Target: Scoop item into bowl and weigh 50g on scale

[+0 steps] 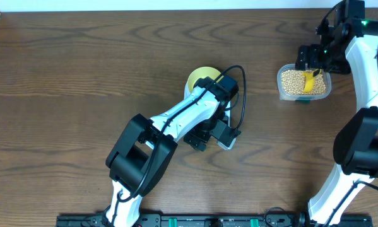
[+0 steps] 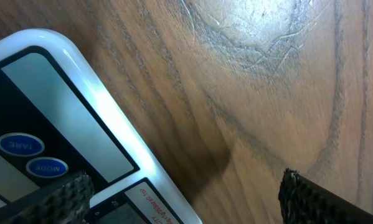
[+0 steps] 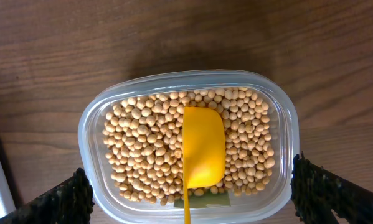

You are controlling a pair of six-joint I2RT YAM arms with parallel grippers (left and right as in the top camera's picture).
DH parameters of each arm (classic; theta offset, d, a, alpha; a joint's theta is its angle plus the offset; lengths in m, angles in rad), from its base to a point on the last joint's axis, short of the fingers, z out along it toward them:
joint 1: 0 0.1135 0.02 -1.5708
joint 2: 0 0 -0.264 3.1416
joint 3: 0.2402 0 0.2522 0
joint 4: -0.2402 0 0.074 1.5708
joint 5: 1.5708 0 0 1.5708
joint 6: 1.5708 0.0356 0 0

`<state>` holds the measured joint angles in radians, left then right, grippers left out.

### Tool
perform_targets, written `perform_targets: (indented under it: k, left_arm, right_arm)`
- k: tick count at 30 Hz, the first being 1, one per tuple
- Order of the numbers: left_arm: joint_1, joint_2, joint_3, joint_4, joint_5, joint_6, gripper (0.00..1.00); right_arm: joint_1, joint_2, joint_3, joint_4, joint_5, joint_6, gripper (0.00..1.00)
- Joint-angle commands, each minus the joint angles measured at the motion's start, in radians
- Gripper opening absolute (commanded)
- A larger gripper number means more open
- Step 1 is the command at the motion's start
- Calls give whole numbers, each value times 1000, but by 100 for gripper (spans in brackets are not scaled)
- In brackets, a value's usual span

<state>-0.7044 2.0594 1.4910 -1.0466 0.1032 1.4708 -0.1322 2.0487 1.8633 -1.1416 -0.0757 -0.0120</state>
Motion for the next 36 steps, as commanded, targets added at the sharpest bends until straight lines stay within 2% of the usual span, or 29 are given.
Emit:
perform_targets:
  k: [1,36]
  left_arm:
    - [-2,40,14,-4,-5,22,98]
    - [30,93,61,-2,-26,40,98]
  right_arm:
    - [-2,6,18,-2,-5,-4,99]
    - [-2,6,18,-2,-5,-4,99]
